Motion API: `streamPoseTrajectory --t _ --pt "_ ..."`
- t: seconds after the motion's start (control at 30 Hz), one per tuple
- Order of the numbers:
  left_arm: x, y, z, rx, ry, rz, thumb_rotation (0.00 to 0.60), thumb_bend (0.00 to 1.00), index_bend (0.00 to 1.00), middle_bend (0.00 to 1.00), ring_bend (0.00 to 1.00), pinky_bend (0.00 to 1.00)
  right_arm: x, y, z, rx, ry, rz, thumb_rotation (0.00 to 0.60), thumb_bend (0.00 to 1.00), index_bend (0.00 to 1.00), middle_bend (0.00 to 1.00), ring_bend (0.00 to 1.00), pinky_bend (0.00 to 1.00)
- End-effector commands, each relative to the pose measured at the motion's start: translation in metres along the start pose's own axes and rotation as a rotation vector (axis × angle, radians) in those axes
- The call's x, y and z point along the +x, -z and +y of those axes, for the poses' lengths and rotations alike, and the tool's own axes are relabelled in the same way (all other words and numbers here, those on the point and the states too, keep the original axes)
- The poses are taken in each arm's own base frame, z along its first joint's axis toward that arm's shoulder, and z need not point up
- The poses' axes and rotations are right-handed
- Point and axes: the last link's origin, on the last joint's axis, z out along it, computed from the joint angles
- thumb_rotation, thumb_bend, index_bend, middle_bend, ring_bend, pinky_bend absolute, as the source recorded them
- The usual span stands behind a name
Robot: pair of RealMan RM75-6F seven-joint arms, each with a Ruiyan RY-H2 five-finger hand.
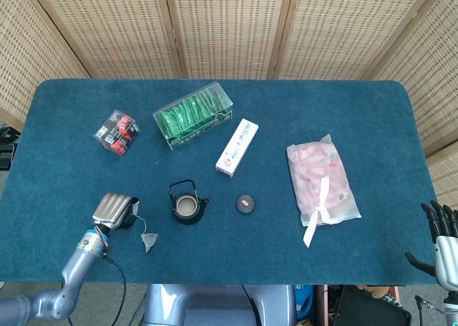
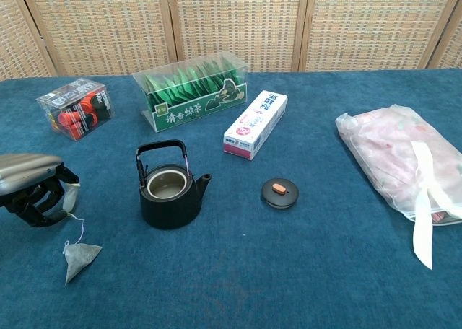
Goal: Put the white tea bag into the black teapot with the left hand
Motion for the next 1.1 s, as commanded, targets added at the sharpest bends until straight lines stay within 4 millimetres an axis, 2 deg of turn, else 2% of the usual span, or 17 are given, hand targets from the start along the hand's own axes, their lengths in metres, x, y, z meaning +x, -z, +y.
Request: streamPoseTrajectory --t 0.03,0.23,0.63,0.8,1.1 --pt "0.0 0.0 0.0 -0.002 0.008 0.0 0.6 0.44 0.75 0.79 0.77 0.67 0.0 0.0 0.0 0.0 0.0 0.0 0.6 0.17 0.11 0.12 0.03 0.08" --pt "0.015 0.006 0.006 -0.035 0.059 0.042 0.6 0.44 0.75 0.79 0.77 0.67 0.001 0.001 0.0 0.0 -0.001 0.004 0.6 0.17 0.11 0.12 0.03 0.08" --pt "0.064 0.023 0.023 -0.152 0.142 0.176 0.6 0.44 0.75 0.79 0.77 0.67 0.0 0.002 0.0 0.002 -0.009 0.004 0.6 0.17 0.11 0.12 0.03 0.08" --pt "0.083 0.033 0.045 -0.265 0.231 0.223 0.6 0.45 0.75 0.79 0.77 0.67 0.0 0.004 0.002 -0.003 -0.016 0.007 0.6 0.17 0.11 0.12 0.03 0.08" --pt "0.092 0.039 0.062 -0.363 0.301 0.237 0.6 0.46 0.75 0.79 0.77 0.67 -0.002 0.006 0.004 -0.006 -0.022 0.004 0.6 0.17 0.11 0.12 0.03 0.08"
